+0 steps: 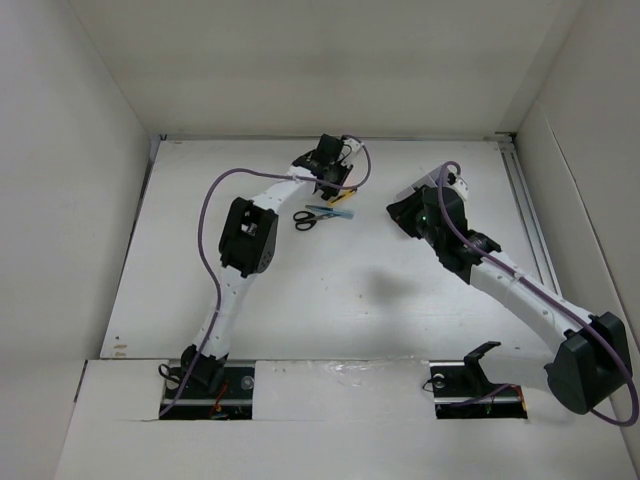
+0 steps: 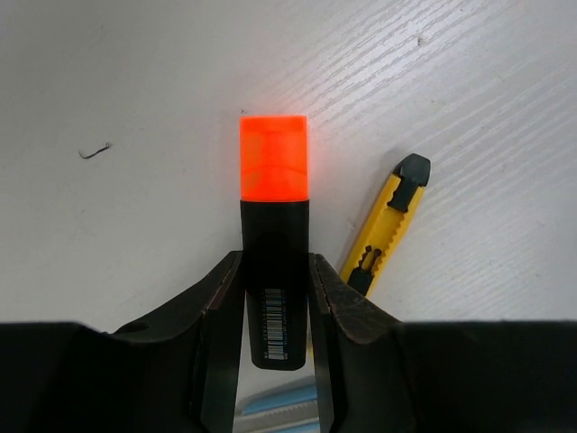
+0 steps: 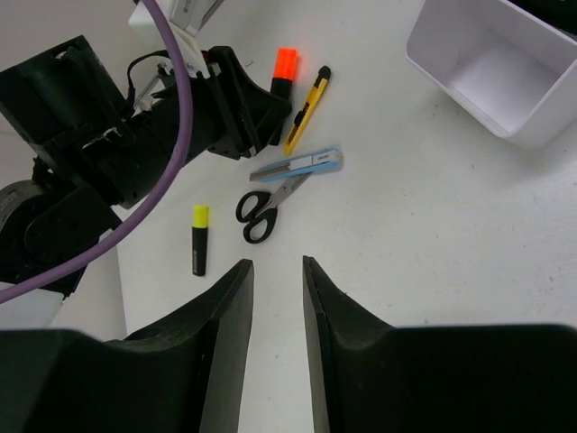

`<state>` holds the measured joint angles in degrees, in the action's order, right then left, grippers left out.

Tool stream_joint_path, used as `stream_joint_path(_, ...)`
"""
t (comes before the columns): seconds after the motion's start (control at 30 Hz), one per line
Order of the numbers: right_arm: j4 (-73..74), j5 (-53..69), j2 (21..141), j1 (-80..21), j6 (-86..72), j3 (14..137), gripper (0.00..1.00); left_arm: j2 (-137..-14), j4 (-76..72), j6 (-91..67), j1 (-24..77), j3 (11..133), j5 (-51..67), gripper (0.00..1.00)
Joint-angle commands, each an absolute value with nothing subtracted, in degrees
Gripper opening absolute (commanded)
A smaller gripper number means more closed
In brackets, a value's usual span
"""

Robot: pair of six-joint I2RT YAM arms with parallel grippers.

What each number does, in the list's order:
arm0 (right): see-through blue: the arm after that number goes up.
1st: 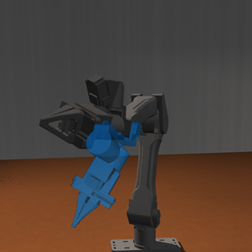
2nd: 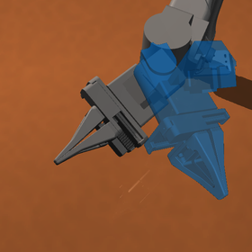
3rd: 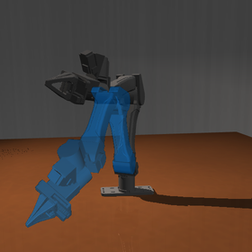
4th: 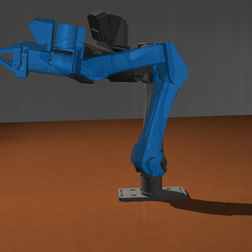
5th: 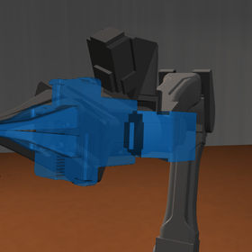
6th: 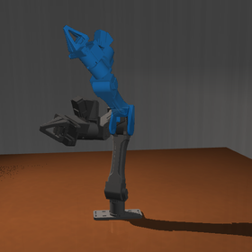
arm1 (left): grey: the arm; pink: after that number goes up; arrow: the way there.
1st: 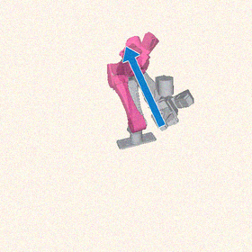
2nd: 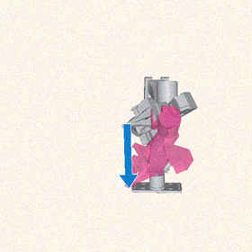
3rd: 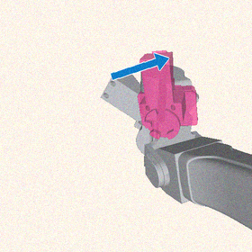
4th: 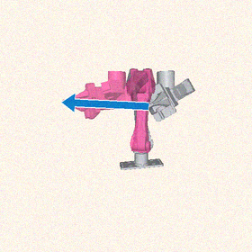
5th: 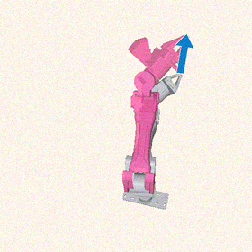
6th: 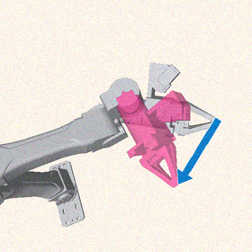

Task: Sort the stationery into containers
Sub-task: Pick up the pen from the center of the board.

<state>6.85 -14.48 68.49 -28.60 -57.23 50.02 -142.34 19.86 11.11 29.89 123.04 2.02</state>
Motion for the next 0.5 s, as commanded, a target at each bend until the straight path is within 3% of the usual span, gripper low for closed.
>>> stream_joint_path(0.0,4.48,-12.68,68.47,-29.09,-55.46,51.24,0.36,-132.81,18.9,7.13,29.79,122.52,2.89,0.07)
stream_joint_path(0.23,3.16,-6.34,67.15,-27.96,-53.8,51.24,0.4,-124.47,18.56,2.21,29.79,123.59,4.21,0.09)
stream_joint_path(0.37,2.64,-1.5,63.82,-26.81,-52.74,50.71,0.43,-116.04,11.36,-2.98,29.79,112.18,8.78,0.09)
stream_joint_path(0.47,2.64,1.04,61.88,-26.28,-52.73,50.71,0.48,-107.25,0.56,-7.81,29.79,96.63,12.73,0.09)
